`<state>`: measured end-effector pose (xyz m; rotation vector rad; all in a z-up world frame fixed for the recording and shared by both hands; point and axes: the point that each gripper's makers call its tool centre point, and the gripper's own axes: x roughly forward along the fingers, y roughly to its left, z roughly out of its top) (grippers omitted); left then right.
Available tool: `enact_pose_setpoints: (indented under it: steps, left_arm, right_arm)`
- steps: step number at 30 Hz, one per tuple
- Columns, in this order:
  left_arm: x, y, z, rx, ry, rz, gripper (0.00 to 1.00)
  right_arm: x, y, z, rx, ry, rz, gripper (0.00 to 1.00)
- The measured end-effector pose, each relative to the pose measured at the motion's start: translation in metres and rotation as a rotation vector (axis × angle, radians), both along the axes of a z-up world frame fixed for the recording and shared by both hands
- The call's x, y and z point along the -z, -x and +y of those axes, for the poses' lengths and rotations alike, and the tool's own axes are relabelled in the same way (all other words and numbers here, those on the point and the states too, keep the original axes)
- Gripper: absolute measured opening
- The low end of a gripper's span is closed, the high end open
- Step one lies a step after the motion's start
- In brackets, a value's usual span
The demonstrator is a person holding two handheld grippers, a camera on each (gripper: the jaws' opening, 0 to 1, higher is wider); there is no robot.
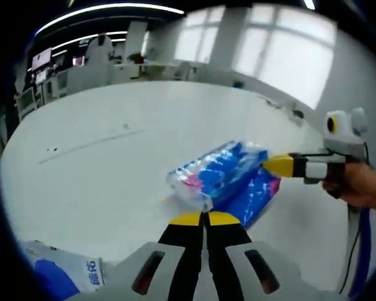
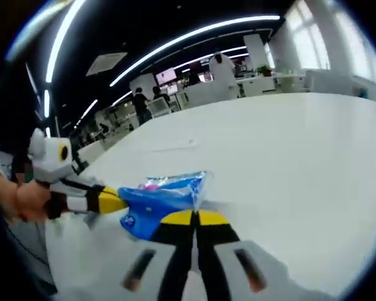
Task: Arrange the tabletop items into an orderly group along one side of the table until the central work area is clear of visible clutter.
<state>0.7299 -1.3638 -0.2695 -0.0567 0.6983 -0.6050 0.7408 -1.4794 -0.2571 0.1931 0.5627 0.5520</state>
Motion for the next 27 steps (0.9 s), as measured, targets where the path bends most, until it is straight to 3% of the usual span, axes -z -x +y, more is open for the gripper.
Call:
enact_pose_setpoints:
  steps: [23, 27]
  left_arm:
    - [0.019, -0.001, -0.004, 0.011, -0.013, 0.032, 0.0]
    - [0.021, -0.001, -0.006, 0.012, -0.005, 0.035, 0.05]
  right_arm:
    - [0.024, 0.001, -0.005, 0.012, 0.024, 0.052, 0.0]
    - [0.026, 0.0, -0.007, 0.023, 0.014, 0.064, 0.03]
